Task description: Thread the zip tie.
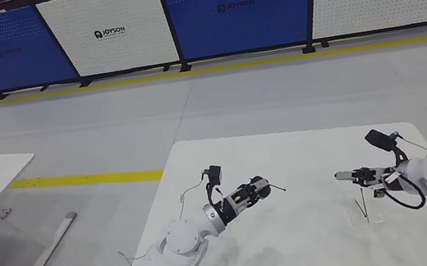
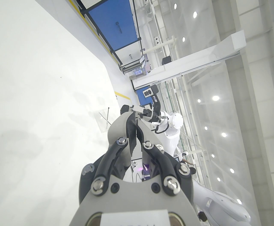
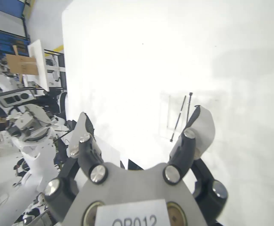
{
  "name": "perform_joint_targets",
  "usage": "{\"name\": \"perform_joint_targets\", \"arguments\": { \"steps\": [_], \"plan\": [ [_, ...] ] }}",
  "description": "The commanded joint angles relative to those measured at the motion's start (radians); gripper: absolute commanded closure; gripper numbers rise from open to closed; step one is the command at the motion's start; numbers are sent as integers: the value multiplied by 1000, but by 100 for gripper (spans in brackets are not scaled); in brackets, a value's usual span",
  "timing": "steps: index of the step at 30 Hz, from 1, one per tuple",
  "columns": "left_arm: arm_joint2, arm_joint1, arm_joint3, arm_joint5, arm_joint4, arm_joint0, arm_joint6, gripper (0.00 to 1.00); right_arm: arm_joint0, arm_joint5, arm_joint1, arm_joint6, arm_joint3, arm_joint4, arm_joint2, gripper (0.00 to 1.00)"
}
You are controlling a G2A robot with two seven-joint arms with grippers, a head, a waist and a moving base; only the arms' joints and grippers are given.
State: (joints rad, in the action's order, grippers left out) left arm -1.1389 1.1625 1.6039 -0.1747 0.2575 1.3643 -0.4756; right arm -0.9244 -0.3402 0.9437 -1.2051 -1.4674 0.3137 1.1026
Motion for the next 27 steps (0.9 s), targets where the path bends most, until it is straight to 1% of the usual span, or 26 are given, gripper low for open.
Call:
{"name": "perform_joint_targets", "arguments": {
  "steps": [1,10,11,12,14,16,18,25,26,27],
  "plan": [
    [0,0,0,0,0,0,0,100,11,0,6,-4,-4,6,-6,0],
    [0,0,0,0,0,0,0,100,11,0,6,-4,-4,6,-6,0],
    [0,0,0,0,0,0,0,100,4,11,6,0,-6,8,-10,0],
    [0,0,0,0,0,0,0,100,0,25,4,-7,-6,25,-16,0],
    [0,0,0,0,0,0,0,100,2,11,2,-16,-20,65,-22,0],
    [0,0,0,0,0,0,0,100,6,26,-2,-57,-36,93,-30,0],
    [0,0,0,0,0,0,0,100,13,23,-4,-68,-44,125,-31,0],
    [0,0,0,0,0,0,0,100,13,24,-5,-68,-45,124,-30,0],
    [0,0,0,0,0,0,0,100,9,29,-4,-65,-45,126,-33,0],
    [0,0,0,0,0,0,0,100,2,57,-4,-66,-48,138,-47,0]
  ]
}}
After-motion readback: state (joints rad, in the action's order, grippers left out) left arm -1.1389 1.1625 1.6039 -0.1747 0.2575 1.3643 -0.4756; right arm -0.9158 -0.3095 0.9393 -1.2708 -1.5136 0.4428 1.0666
